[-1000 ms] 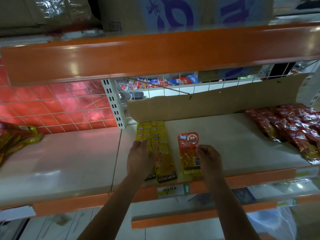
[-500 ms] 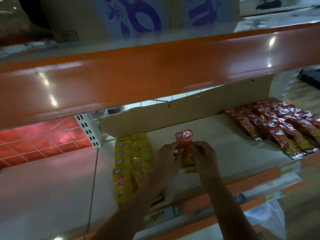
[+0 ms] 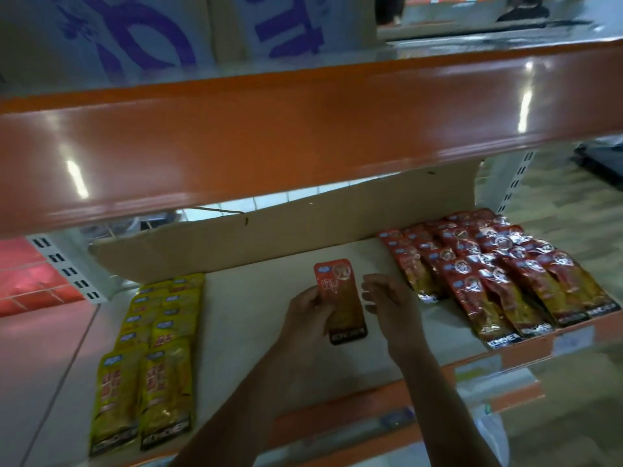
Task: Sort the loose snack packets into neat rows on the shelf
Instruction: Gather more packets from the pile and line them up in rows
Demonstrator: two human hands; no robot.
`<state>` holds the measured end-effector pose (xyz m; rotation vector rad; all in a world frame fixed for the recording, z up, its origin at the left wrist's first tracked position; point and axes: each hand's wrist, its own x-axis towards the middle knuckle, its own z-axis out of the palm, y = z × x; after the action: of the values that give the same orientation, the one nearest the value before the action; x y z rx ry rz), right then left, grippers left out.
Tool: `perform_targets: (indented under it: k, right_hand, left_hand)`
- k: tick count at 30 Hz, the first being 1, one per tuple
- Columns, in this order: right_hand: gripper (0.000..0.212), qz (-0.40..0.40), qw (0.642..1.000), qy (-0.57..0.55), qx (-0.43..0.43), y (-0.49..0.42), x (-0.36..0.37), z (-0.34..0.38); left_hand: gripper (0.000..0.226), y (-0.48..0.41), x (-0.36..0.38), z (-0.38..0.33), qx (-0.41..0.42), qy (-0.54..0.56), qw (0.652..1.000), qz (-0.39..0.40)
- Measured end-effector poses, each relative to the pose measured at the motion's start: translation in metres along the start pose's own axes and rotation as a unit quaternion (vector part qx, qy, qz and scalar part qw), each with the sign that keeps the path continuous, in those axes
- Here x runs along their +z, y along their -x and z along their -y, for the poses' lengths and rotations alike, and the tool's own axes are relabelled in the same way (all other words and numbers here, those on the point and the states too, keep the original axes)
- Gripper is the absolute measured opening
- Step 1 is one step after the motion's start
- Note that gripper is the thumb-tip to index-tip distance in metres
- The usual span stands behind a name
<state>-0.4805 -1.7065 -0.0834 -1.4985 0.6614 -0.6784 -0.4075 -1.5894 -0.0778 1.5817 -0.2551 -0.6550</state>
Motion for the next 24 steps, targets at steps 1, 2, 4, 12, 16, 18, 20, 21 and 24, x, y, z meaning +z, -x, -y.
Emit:
perform_targets:
  k: [1,2,4,12,16,18,20,21,24]
  right_hand:
    - [0.024,0.0,1.0,0.011,-0.002,-0.005,-0.011,-0.001]
    - [0.025,0.001,1.0,0.023,-0.006,-0.01,-0.022,-0.002]
    - [0.021,-0.001,0.997,0.07,-0.017,-0.018,-0.044,-0.004]
    - [0.023,-0.032,0.925,0.352,-0.139,-0.048,-0.115,-0.003]
    - [0.024,-0.033,0.903,0.408,-0.131,-0.058,-0.136,-0.007]
    - [0.025,-0.027,0.899,0.418,-0.125,-0.061,-0.144,-0.007]
    - [0.026,-0.026,0.901,0.414,-0.127,-0.064,-0.149,-0.007]
    - [0.026,-0.027,0.903,0.41,-0.128,-0.066,-0.151,-0.008]
    - [0.027,-0.021,0.904,0.409,-0.125,-0.07,-0.152,-0.008]
  left_hand:
    - [0.018,-0.001,0.011,0.0,-0.011,0.01,1.0,-0.013]
    - [0.015,-0.004,0.022,0.001,-0.013,0.011,1.0,-0.025]
    - [0.014,-0.007,0.045,0.004,-0.017,0.001,0.999,-0.033]
    - [0.037,-0.024,0.126,0.013,-0.004,-0.097,0.994,-0.058]
    - [0.039,-0.034,0.145,0.011,0.022,-0.18,0.982,-0.062]
    - [0.042,-0.038,0.15,0.011,0.034,-0.201,0.977,-0.064]
    - [0.046,-0.04,0.153,0.01,0.045,-0.225,0.971,-0.07]
    - [0.048,-0.042,0.155,0.01,0.052,-0.238,0.967,-0.075]
    - [0.053,-0.043,0.159,0.01,0.074,-0.258,0.959,-0.096]
